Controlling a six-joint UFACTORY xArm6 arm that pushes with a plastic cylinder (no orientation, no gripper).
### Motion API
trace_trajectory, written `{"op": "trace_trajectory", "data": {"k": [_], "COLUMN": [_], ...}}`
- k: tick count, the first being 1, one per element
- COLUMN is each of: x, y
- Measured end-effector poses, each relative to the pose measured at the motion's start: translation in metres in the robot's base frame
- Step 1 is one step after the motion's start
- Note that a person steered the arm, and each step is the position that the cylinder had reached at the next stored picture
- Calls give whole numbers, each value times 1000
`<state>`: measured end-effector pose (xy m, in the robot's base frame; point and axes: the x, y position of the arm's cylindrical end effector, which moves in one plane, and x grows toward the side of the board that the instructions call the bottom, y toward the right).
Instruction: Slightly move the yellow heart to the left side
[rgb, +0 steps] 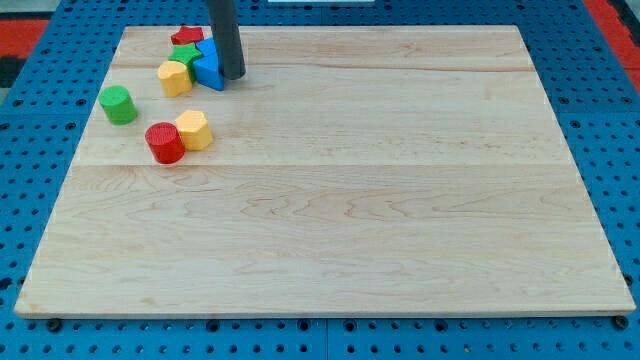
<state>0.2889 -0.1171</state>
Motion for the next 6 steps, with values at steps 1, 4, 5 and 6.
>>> {"op": "trace_trajectory", "data": {"k": [1, 4, 5, 6], "x": [20, 45, 39, 34], "y": [30, -83, -86, -88]}}
